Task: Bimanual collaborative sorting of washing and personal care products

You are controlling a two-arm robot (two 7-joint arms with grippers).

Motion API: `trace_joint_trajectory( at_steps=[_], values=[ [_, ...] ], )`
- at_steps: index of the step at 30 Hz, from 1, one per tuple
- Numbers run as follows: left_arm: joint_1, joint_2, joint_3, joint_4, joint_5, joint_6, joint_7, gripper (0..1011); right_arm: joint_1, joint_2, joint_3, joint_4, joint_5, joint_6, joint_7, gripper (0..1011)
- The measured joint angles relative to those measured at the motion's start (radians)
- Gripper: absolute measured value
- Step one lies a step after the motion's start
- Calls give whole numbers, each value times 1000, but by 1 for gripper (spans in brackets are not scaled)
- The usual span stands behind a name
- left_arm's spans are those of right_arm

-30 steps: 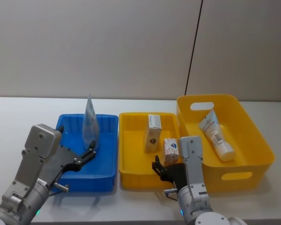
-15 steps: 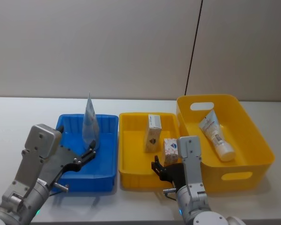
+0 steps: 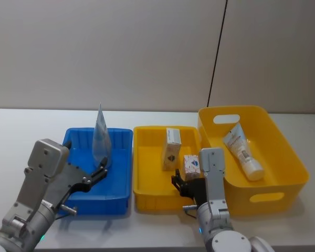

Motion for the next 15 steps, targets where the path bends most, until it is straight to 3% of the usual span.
trace_joint_trajectory(
  at_steps=[7, 15],
  values=[
    [0, 0, 0, 0, 0, 0, 0, 1002, 14, -8, 4, 17, -5, -7, -8, 933],
    [0, 0, 0, 0, 0, 0, 0, 1001, 21, -14, 6, 28, -9, -11, -13, 699]
  ],
)
